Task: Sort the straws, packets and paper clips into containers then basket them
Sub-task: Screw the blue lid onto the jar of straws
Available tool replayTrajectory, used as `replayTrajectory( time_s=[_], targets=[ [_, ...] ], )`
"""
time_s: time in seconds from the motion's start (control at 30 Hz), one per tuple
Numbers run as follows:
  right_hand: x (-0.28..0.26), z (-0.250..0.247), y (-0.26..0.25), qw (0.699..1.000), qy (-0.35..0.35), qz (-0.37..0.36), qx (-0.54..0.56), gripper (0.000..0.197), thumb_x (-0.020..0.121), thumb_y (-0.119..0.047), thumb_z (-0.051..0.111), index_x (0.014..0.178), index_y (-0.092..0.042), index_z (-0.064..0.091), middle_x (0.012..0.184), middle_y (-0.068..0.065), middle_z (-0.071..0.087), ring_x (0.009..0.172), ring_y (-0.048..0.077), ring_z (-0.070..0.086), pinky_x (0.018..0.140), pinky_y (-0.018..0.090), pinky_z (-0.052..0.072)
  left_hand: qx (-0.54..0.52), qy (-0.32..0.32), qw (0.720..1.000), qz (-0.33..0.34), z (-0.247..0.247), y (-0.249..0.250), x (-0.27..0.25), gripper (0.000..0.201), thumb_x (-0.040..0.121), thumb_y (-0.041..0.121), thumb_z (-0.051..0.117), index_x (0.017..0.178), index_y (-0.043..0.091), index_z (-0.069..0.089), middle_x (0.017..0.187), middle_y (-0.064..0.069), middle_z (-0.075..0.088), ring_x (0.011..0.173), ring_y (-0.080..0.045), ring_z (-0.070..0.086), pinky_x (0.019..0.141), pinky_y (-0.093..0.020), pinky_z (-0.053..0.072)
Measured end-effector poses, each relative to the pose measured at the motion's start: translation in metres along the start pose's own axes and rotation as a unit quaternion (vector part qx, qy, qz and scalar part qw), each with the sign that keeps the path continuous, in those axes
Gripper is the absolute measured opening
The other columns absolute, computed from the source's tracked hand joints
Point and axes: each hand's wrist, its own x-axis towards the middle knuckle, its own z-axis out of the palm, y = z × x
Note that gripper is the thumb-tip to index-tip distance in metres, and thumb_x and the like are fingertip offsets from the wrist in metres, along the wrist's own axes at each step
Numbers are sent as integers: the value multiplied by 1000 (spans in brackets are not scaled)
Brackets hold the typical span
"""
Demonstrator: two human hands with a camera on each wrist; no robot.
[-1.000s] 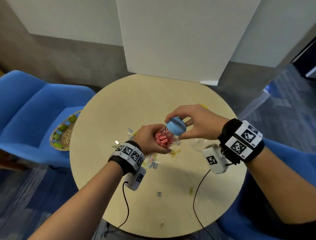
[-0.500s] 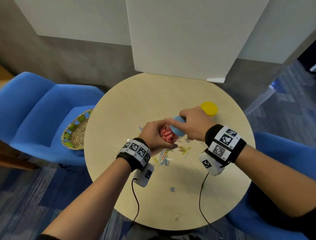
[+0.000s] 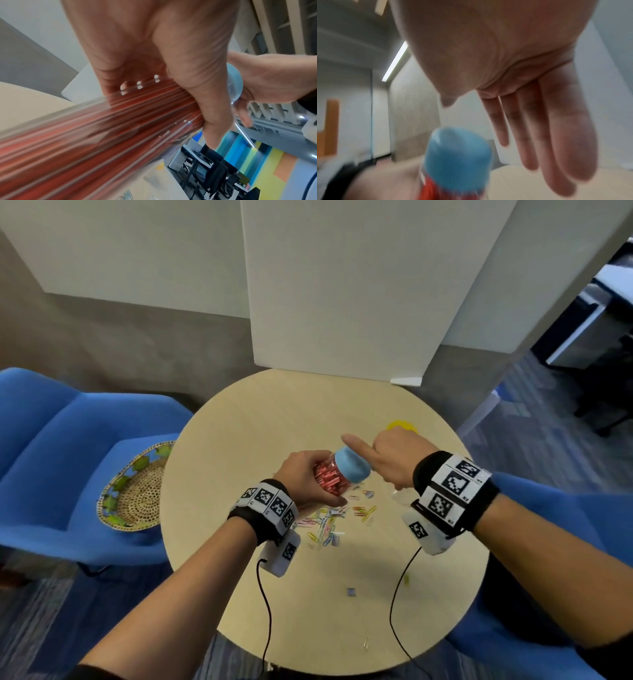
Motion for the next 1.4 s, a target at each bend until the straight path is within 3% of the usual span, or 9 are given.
replayTrajectory(
  time_s=[0.17, 0.23, 0.33, 0.53, 0.67, 0.8, 0.93, 1.1, 1.4],
  targets=[
    [-5, -9, 2, 971, -38, -170, 166, 56, 75, -46, 80, 125, -35, 59, 119, -7, 63, 88, 7, 68, 78, 28, 58, -9, -4, 1000, 1, -10, -6, -9, 56, 47, 42, 94, 93, 24, 69, 80, 9, 70, 77, -9, 66, 72, -34, 54],
    [-5, 3, -8, 977, -7, -128, 168, 40, 82, -54, 70, 109, -24, 67, 97, 2, 72, 68, 9, 70, 72, 34, 60, -14, -15, 1000, 4, -10, -7, -13, 56, 47, 40, 95, 93, 23, 70, 81, 7, 71, 77, -10, 67, 72, -33, 55],
    [-3, 13, -16, 996, 27, -15, 86, 77, 91, -73, 31, 83, -8, 70, 74, 11, 71, 59, 22, 68, 70, 41, 58, -83, -14, 996, -8, -9, -7, -17, 54, 50, 32, 96, 97, 25, 70, 85, 5, 73, 79, -9, 68, 76, -30, 56],
    [-12, 0, 7, 956, -17, -194, 217, 72, 76, -47, 80, 139, -40, 48, 133, -13, 52, 101, 5, 63, 79, 21, 56, -112, -19, 992, -45, -7, -6, -12, 59, 44, 38, 96, 93, 26, 66, 83, 3, 73, 76, -12, 70, 78, -39, 59],
    [-8, 16, 13, 976, -28, -108, 187, 50, 84, -55, 68, 123, -26, 60, 109, 2, 64, 65, 10, 69, 66, 30, 60, -89, -48, 993, -65, 9, -1, -12, 81, 37, 43, 96, 98, 25, 46, 83, 1, 73, 74, -13, 71, 73, -39, 58],
    [-5, 26, 21, 984, -51, 39, 166, 73, 87, -75, 36, 107, -11, 65, 85, 7, 72, 59, 21, 71, 63, 37, 62, -76, -16, 994, -73, 28, 3, -13, 77, 37, 48, 93, 90, 24, 43, 81, 3, 71, 73, -13, 70, 71, -41, 57],
    [-8, 22, 44, 959, -41, -99, 264, 63, 79, -51, 74, 135, -33, 53, 124, -5, 59, 91, 11, 69, 78, 33, 61, -92, 0, 994, -66, 30, 6, -6, 79, 36, 48, 94, 90, 19, 44, 81, 1, 72, 74, -15, 70, 70, -44, 57],
    [-4, 38, 52, 958, -29, -115, 262, 64, 75, -43, 81, 132, -34, 53, 104, 1, 69, 72, 9, 72, 75, 34, 61, -48, 15, 998, -35, 28, 6, 0, 75, 39, 38, 98, 88, 19, 45, 79, 2, 72, 70, -12, 69, 58, -29, 55],
    [12, 53, 72, 944, 48, -104, 309, 65, 76, -50, 77, 133, -32, 53, 86, 0, 73, 72, 15, 70, 74, 43, 59, 4, 31, 1000, -5, 22, 16, 34, 72, 41, 34, 97, 90, 20, 46, 86, -2, 71, 76, -18, 68, 63, -33, 58]
  ],
)
